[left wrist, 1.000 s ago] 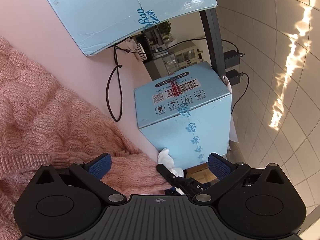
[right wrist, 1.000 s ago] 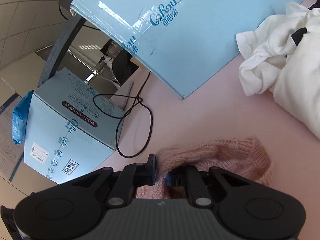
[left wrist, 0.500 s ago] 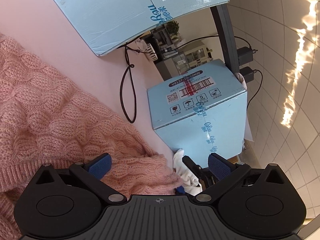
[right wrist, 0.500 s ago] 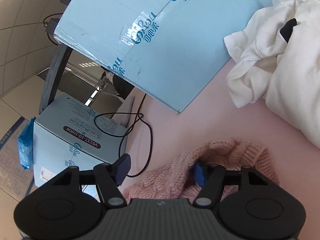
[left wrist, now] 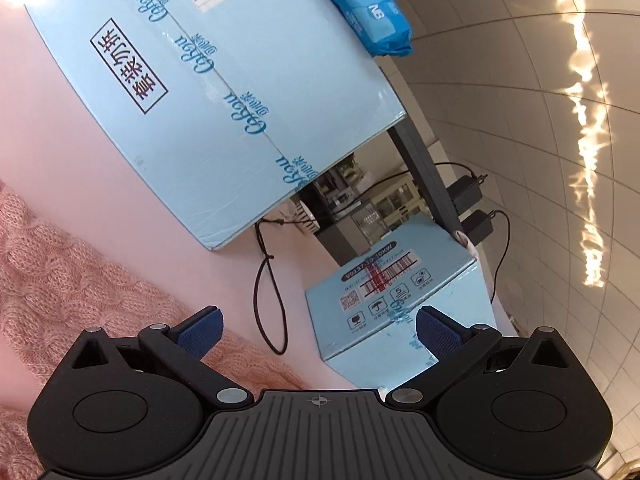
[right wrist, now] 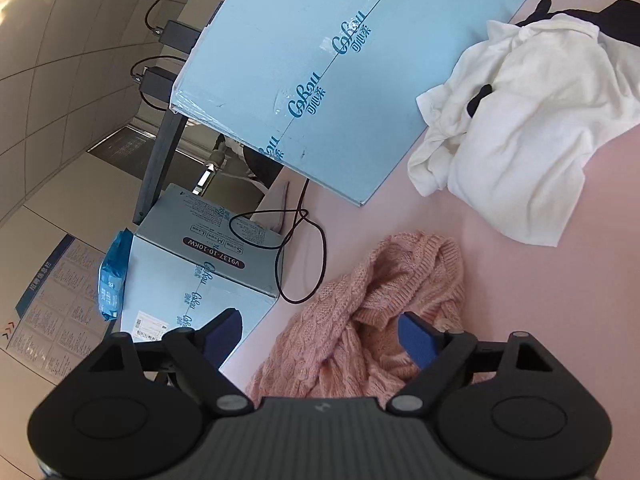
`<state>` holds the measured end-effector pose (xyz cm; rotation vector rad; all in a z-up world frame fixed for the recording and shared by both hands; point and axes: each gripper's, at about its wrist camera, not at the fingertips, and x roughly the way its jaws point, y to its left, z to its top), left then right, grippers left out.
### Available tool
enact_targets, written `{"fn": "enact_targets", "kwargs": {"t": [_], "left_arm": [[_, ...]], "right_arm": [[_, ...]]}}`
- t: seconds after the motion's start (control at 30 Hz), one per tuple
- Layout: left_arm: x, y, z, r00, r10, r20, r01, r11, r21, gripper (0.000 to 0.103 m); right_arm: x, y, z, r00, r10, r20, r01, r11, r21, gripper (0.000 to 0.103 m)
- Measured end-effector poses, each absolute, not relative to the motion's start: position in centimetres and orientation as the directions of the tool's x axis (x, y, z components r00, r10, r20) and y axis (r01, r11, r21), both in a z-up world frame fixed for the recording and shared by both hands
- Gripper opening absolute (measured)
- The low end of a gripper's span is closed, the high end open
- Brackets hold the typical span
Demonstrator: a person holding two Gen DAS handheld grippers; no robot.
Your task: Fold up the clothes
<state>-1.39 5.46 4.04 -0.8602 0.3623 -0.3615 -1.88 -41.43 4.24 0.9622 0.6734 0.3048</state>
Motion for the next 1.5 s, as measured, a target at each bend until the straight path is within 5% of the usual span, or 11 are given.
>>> {"fn": "enact_targets", "kwargs": {"t": [0.2, 0.33, 0.47, 0.63, 0.87, 1.07, 1.13, 1.2, 1.27, 1.3, 1.5], "left_arm": [[-9.0, 6.8, 4.0, 0.86, -0.373, -0.348, 0.084, 0.777, -0.624, 0.103], [-14.8, 8.7, 4.5, 0.845, -0.304, -0.44, 0.076, 0.883, -0.464, 0.103], [-16.3, 13.8, 2.4, 0.731, -0.417, -0.54, -0.07, 0.741, -0.668, 0.103], [-16.4, 18.0, -0.2, 0.714, -0.501, -0.49, -0.161, 0.563, -0.81, 0.103], [-13.1, 18.7, -0.6, 0.756, -0.463, -0.463, -0.152, 0.564, -0.812, 0.103], [-11.3, 18.4, -0.5, 0.781, -0.419, -0.464, -0.138, 0.608, -0.782, 0.102], [-11.3, 18.1, -0.4, 0.789, -0.379, -0.484, -0.145, 0.65, -0.746, 0.09], [-11.5, 18.3, -0.7, 0.792, -0.328, -0.515, -0.177, 0.683, -0.708, 0.035], [-11.6, 19.6, -1.8, 0.788, -0.32, -0.526, -0.218, 0.655, -0.724, 0.005], [-11.7, 20.7, -2.7, 0.79, -0.354, -0.501, -0.219, 0.6, -0.769, 0.005], [-13.6, 21.7, -2.2, 0.769, -0.38, -0.514, -0.212, 0.608, -0.765, 0.005]], "right_arm": [[-6.6, -43.3, 1.5, 0.692, 0.524, -0.496, 0.088, 0.621, 0.779, 0.09], [-7.7, -43.8, 0.4, 0.694, 0.534, -0.483, 0.073, 0.615, 0.785, 0.092], [-7.6, -43.7, 0.0, 0.705, 0.508, -0.494, 0.172, 0.554, 0.815, 0.095], [-5.9, -42.9, -0.2, 0.701, 0.509, -0.499, 0.228, 0.504, 0.833, 0.103], [-4.0, -42.4, -0.6, 0.669, 0.578, -0.467, 0.119, 0.537, 0.835, 0.103], [-4.3, -41.9, -0.6, 0.7, 0.543, -0.465, 0.084, 0.583, 0.808, 0.088], [-4.2, -41.8, -0.7, 0.703, 0.523, -0.482, 0.099, 0.599, 0.794, 0.069], [-4.0, -42.1, -1.0, 0.7, 0.51, -0.5, 0.126, 0.601, 0.789, 0.054], [-3.8, -42.5, -1.5, 0.691, 0.512, -0.51, 0.142, 0.595, 0.791, 0.031], [-3.8, -42.6, -1.8, 0.685, 0.515, -0.515, 0.152, 0.59, 0.793, 0.011], [-5.8, -43.9, -1.9, 0.68, 0.535, -0.502, 0.139, 0.578, 0.804, 0.007]]}}
